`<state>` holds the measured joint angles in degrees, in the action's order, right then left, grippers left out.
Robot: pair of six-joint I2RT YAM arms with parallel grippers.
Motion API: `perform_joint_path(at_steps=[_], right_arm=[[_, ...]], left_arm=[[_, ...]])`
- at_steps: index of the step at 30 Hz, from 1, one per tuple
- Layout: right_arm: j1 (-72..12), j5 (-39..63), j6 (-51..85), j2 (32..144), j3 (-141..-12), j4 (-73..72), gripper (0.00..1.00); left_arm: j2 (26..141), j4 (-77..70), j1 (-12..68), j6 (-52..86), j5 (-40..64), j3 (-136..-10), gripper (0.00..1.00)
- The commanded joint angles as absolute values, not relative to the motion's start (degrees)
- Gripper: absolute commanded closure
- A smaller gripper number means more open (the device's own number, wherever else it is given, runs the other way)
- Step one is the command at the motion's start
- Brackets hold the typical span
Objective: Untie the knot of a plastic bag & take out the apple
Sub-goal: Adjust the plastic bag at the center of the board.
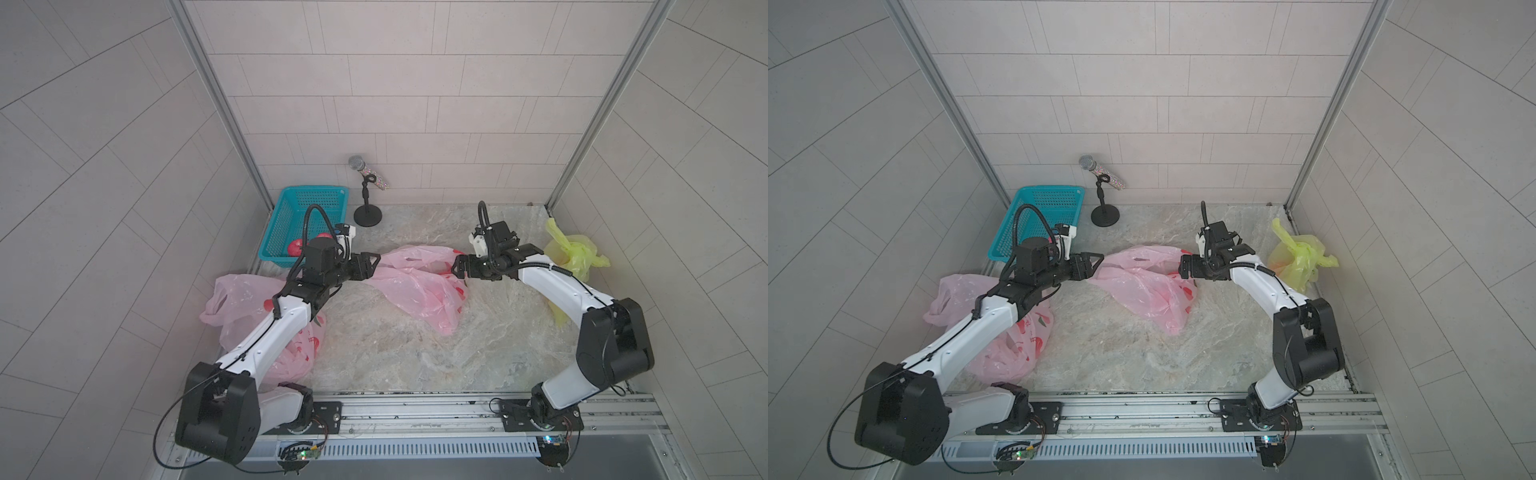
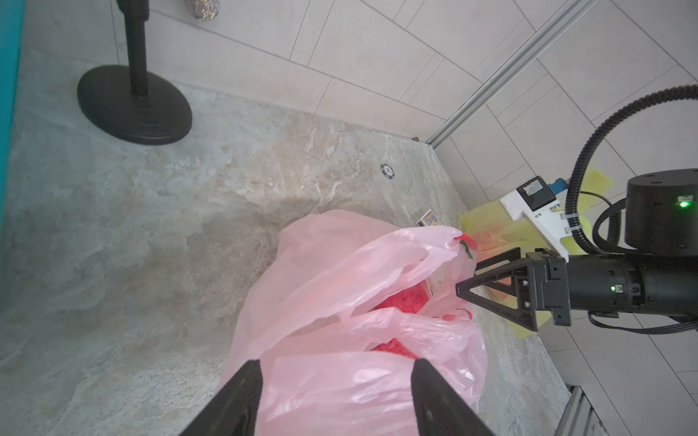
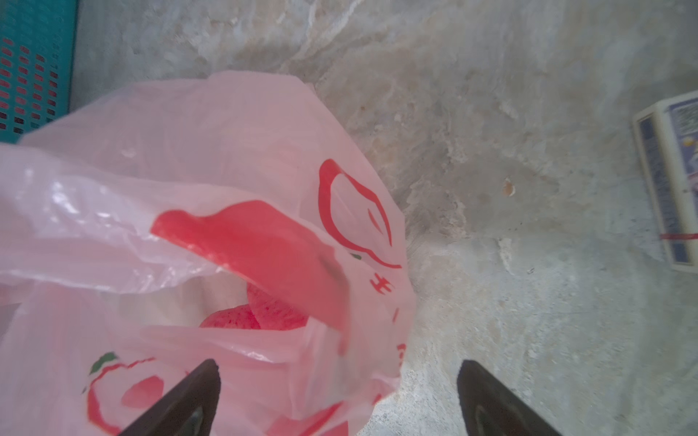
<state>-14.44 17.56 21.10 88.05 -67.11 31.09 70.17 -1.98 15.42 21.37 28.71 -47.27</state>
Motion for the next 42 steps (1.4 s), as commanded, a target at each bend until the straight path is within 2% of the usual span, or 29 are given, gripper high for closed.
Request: perform_joint_path(at_steps=[1,5,9,18,24,29,35,39,42], right_arm=[[-14.9,15.0,20.1,85.0,-68.7,36.1,0.00],[-17.2,12.3,19.3,81.9,-69.7,38.4,0.00],[-22.5,8.5,17.6,79.7,-71.4,38.6,0.00],[-28.7,20.2,15.9,87.9,-73.1,30.8,0.00],[-29.3,22.5,14.1,91.3,-72.5,25.8,0.00],[-29.4,23.4,13.4,93.2,-71.5,24.2,0.00],[-30.2,22.2,11.4,95.1,-71.5,25.4,0.00],[-30.8,18.6,10.8,95.6,-71.2,26.2,0.01],[-30.9,16.9,10.7,95.9,-70.4,26.1,0.05]], left_arm=[[69.8,2.7,15.6,16.4,29.5,-48.9,0.32],[67.8,3.0,15.8,13.7,29.5,-49.0,0.30],[71.5,5.9,17.6,9.0,30.3,-54.5,0.29],[89.1,6.7,22.9,-1.7,36.1,-70.8,0.25],[98.1,7.3,24.6,-5.6,40.5,-76.0,0.24],[103.3,13.4,27.3,-11.8,41.2,-80.1,0.23],[107.5,17.8,29.0,-16.5,37.8,-82.2,0.23],[111.0,19.5,29.6,-16.8,32.3,-84.9,0.34],[112.6,18.7,29.4,-14.7,29.1,-86.2,0.56]])
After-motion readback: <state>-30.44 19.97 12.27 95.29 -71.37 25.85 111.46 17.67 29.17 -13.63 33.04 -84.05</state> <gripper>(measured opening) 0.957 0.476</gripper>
